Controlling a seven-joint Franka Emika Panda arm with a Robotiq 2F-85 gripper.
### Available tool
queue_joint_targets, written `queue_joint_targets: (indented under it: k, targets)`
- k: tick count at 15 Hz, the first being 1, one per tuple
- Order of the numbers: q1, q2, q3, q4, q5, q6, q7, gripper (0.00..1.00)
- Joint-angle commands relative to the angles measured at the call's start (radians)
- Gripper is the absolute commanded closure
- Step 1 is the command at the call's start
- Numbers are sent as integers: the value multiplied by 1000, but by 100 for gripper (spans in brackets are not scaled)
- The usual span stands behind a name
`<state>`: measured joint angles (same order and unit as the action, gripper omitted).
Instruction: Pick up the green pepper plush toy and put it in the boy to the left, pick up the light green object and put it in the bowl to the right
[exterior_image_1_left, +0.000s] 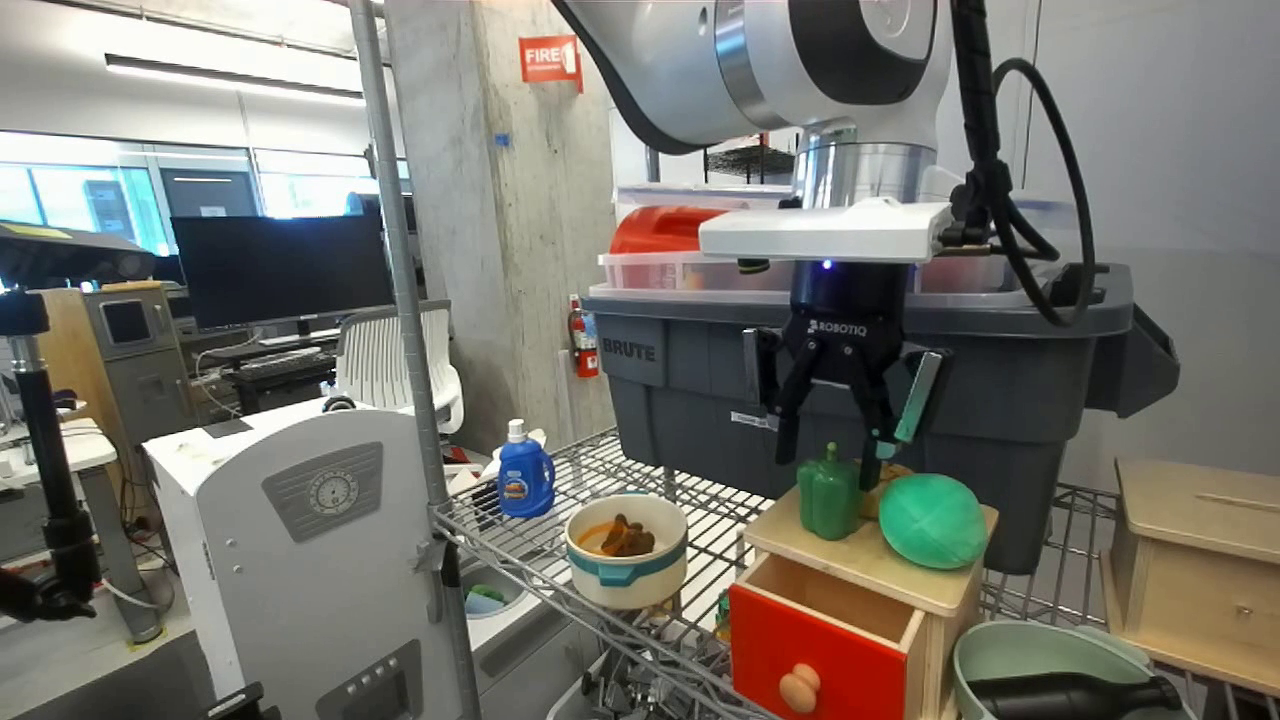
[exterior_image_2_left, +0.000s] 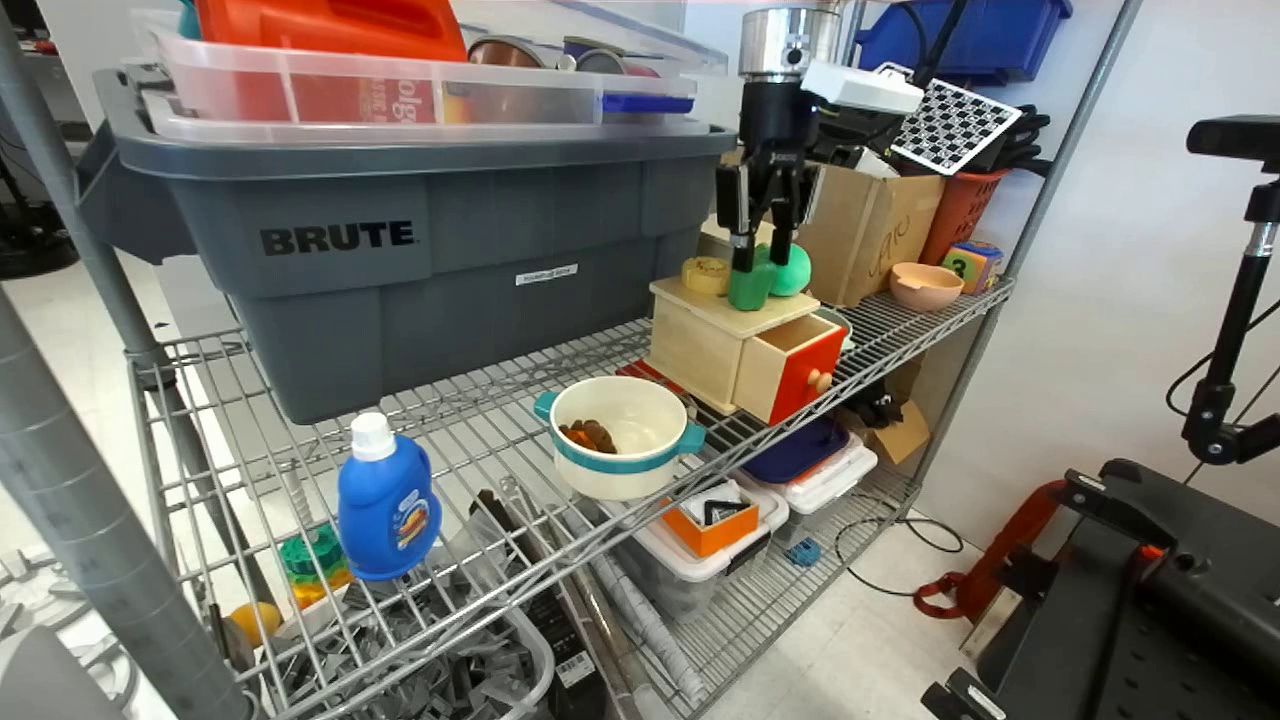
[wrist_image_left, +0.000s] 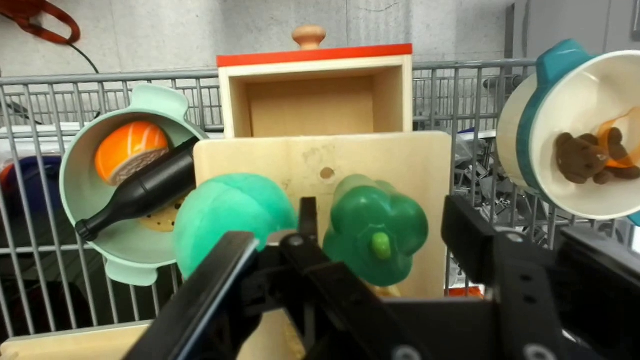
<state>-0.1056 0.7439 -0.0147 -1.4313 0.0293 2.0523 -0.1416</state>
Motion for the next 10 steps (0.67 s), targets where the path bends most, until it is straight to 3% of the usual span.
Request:
queue_joint_targets:
  k: [1,3,10]
  targets:
    - [-2,19,3,41,-4,-37,-8,66]
    - [-1,16,3,40,-5,-38,-8,77]
    - [10,-1,3,17,-13,-33,-1,77]
